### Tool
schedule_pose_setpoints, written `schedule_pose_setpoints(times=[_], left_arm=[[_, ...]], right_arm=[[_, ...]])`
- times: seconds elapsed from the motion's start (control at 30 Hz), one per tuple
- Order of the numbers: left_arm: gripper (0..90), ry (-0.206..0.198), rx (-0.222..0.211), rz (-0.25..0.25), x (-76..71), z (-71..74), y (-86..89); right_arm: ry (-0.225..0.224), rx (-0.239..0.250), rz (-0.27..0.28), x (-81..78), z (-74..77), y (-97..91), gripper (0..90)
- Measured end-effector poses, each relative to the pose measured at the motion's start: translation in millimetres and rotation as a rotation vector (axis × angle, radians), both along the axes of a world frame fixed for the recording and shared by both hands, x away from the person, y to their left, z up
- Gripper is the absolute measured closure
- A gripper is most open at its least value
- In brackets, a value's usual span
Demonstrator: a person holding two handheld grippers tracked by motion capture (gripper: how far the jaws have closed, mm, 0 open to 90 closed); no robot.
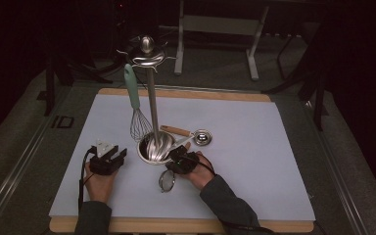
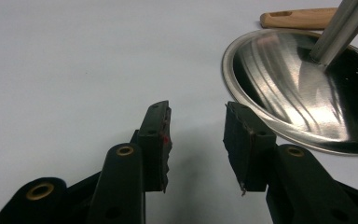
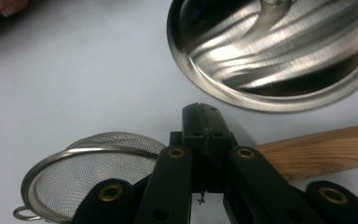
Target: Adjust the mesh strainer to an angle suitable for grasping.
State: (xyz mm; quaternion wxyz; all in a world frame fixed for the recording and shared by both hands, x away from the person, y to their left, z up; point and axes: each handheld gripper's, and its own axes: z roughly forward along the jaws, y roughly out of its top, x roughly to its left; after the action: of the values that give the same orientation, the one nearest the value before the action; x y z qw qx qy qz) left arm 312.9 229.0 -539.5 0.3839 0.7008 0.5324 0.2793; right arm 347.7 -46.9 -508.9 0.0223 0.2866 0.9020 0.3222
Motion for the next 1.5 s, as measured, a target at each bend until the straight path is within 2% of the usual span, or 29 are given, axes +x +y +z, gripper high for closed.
schedule_pose_setpoints(times=[0.17, 0.27, 0.37, 0.53, 0.73, 0.83, 0.97, 1.07, 1.23, 1.33, 1.43, 1.5], left_arm=[[61.2, 0.002, -0.001, -0.001, 0.0, 0.1, 0.1], [61.2, 0.001, -0.002, -0.002, 0.0, 0.1, 0.3], [61.2, 0.001, -0.002, -0.002, 0.0, 0.1, 0.3], [61.1, 0.001, -0.001, -0.001, 0.1, 0.0, 0.1], [61.1, 0.002, 0.004, -0.002, 0.1, 0.0, -0.3], [61.1, 0.004, 0.005, -0.003, 0.2, 0.0, -0.6], [61.1, 0.003, 0.005, -0.003, 0.2, 0.0, -0.6], [61.1, 0.004, 0.004, -0.004, 0.3, 0.1, -0.4], [60.9, 0.005, 0.004, -0.004, 0.4, 0.0, -0.3], [60.6, 0.005, 0.002, -0.005, 0.5, -0.1, -0.1], [60.6, 0.007, 0.005, -0.005, 0.6, 0.0, -0.2], [60.6, 0.008, 0.006, -0.004, 0.7, 0.0, -0.5]], right_arm=[[0.0, 0.003, -0.001, 1.1, -1.5, 0.9, 90.0], [0.002, -0.012, 0.004, 1.8, -3.0, 2.6, 90.0], [0.011, -0.016, 0.011, 2.4, -2.9, 1.9, 90.0], [0.031, -0.057, 0.047, 1.0, 0.1, -0.6, 90.0], [0.058, -0.076, 0.068, 2.0, 3.9, -8.4, 90.0], [0.07, -0.071, 0.067, 1.7, 4.9, -10.7, 89.8], [0.063, -0.036, 0.064, 4.5, 2.6, -9.0, 83.9], [0.058, -0.036, 0.059, 6.6, -0.3, -4.8, 82.6], [0.043, -0.007, 0.009, 11.3, -0.2, 2.5, 77.3], [0.038, 0.012, -0.002, 12.7, 2.2, 4.4, 75.9], [0.003, -0.018, 0.006, 8.6, 4.6, 5.8, 75.7], [-0.012, -0.013, 0.006, 6.6, 6.5, 4.3, 74.5]])
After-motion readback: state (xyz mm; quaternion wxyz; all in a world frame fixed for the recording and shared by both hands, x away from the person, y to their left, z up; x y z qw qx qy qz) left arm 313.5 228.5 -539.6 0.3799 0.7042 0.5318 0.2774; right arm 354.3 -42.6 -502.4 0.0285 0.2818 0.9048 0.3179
